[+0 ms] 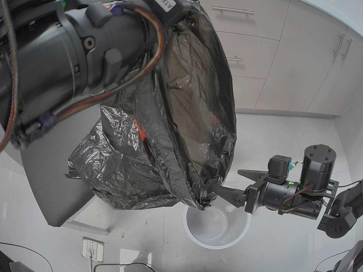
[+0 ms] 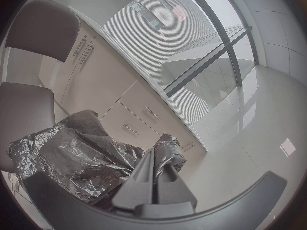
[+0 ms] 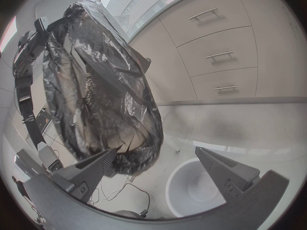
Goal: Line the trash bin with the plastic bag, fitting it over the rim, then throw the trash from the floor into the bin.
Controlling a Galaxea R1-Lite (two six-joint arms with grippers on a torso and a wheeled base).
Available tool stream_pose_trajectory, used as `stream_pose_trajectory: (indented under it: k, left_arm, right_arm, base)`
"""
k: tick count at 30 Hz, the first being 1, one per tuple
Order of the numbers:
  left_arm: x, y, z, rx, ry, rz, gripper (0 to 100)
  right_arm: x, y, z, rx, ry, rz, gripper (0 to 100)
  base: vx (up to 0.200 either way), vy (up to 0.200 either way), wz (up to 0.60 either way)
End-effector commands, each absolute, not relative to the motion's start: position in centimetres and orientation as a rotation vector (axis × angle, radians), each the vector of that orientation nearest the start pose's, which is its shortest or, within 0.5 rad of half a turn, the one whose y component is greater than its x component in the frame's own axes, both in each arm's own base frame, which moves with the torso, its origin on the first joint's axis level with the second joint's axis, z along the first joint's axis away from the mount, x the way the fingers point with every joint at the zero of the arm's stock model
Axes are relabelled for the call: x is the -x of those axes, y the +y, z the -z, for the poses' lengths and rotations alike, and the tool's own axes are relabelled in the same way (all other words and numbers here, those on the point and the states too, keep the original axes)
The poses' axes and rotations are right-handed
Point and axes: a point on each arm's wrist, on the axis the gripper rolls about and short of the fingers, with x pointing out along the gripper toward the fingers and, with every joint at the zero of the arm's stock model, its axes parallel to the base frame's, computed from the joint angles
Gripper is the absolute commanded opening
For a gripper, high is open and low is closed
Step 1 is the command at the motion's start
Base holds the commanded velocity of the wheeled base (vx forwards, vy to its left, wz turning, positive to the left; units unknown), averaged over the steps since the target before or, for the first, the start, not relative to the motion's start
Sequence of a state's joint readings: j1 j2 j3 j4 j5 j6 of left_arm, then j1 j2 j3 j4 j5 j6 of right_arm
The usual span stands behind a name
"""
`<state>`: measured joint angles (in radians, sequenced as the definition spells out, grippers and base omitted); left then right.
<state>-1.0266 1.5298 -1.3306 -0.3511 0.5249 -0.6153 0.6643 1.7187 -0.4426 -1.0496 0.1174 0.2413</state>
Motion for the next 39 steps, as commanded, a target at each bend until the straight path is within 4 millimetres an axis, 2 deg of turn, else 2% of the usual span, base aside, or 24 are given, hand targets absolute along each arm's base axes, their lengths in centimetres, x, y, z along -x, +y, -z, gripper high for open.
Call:
stream_pose_trajectory:
  k: [1,4,14,28,29,39]
  left_arm:
    - [-14.9,-22.7,-35.4,0.709,0.052,0.527,0]
    - [-15.0,-23.0,-35.2,0.705,0.057,0.527,0]
    - [-14.6,-22.9,-35.2,0.705,0.060,0.537,0]
    - [-14.4,-22.9,-35.1,0.703,0.067,0.543,0]
    - [-14.4,-22.9,-35.1,0.703,0.066,0.542,0]
    - [-14.1,-22.4,-34.7,0.692,0.078,0.553,0]
  right_arm:
    - [-22.9,19.2,-11.6,-0.152,0.355,-0.765,100]
    - [-22.9,20.7,-11.3,-0.137,0.383,-0.798,100]
    - [-24.1,22.4,-10.6,-0.138,0.384,-0.811,100]
    - [-24.1,22.5,-10.9,-0.149,0.375,-0.813,100]
    - [-24.0,22.5,-10.9,-0.148,0.377,-0.814,0]
    - [-23.3,22.3,-11.4,-0.152,0.370,-0.828,0]
  base:
    - [0.000,0.000,0.00]
    - [0.000,0.000,0.00]
    - [0.000,0.000,0.00]
    - [0.000,0.000,0.00]
    - [0.000,0.000,0.00]
    - [0.000,0.000,0.00]
